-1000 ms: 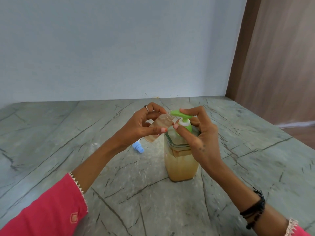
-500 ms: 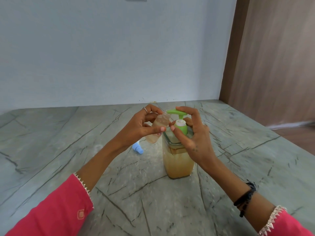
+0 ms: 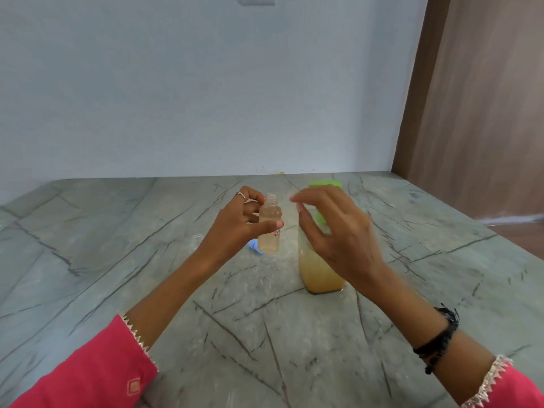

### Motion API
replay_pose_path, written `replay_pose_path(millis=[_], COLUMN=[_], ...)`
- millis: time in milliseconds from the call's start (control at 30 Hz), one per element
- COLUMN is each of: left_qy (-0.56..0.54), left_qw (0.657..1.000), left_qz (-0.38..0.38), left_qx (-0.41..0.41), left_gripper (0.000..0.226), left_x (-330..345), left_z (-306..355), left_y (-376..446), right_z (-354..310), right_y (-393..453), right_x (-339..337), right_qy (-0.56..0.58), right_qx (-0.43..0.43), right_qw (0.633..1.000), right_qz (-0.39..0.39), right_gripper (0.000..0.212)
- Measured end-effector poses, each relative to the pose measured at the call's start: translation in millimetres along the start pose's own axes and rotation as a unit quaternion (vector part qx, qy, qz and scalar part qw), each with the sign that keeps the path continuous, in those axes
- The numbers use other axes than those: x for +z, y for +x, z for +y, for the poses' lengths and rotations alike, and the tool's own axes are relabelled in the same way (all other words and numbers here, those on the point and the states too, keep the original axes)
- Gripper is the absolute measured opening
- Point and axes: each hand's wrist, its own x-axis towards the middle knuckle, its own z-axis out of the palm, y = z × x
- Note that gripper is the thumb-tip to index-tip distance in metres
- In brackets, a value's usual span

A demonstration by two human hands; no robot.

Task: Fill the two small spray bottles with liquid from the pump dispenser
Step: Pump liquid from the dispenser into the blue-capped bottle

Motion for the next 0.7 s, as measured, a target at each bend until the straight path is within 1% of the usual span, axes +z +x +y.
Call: replay_pose_path(millis=[67, 200, 267, 367, 467, 567, 633, 700], left_qy=[0.020, 0.076, 0.083, 0.105, 0.132, 0.158, 0.163, 0.162], left_qw=[1.000, 0.995, 0.993, 0.990, 0.987, 0.984, 0.984, 0.984], left_qz=[0.023, 0.049, 0.064, 0.078, 0.076, 0.070, 0.068, 0.066], left_qx=[-0.009, -0.031, -0.048, -0.059, -0.055, -0.036, -0.023, -0.020], left_gripper=[0.038, 0.038, 0.038, 0.039, 0.041, 0.035, 0.031, 0.029], left_x=[-6, -17, -21, -23, -22, -18, -14, -11], left_z=[-3, -10, -14, -22, -29, -31, -31, -34], left_y=[-10, -30, -39, -48, -54, -60, -64, -66], right_z=[-14, -30, -36, -49, -56, -52, -47, -41], right_y=[0, -8, -10, -13, -19, -23, -26, -30], right_x=[8, 28, 36, 47, 58, 69, 79, 88], right_qy=[0.008, 0.039, 0.046, 0.029, -0.015, -0.048, -0.060, -0.066], right_qx=[0.019, 0.114, 0.155, 0.216, 0.265, 0.312, 0.331, 0.337], right_qw=[0.999, 0.979, 0.966, 0.938, 0.915, 0.885, 0.869, 0.862], right_qz=[-0.049, -0.163, -0.204, -0.270, -0.303, -0.343, -0.363, -0.374], right_gripper=[0.009, 0.008, 0.011, 0.023, 0.033, 0.035, 0.036, 0.037])
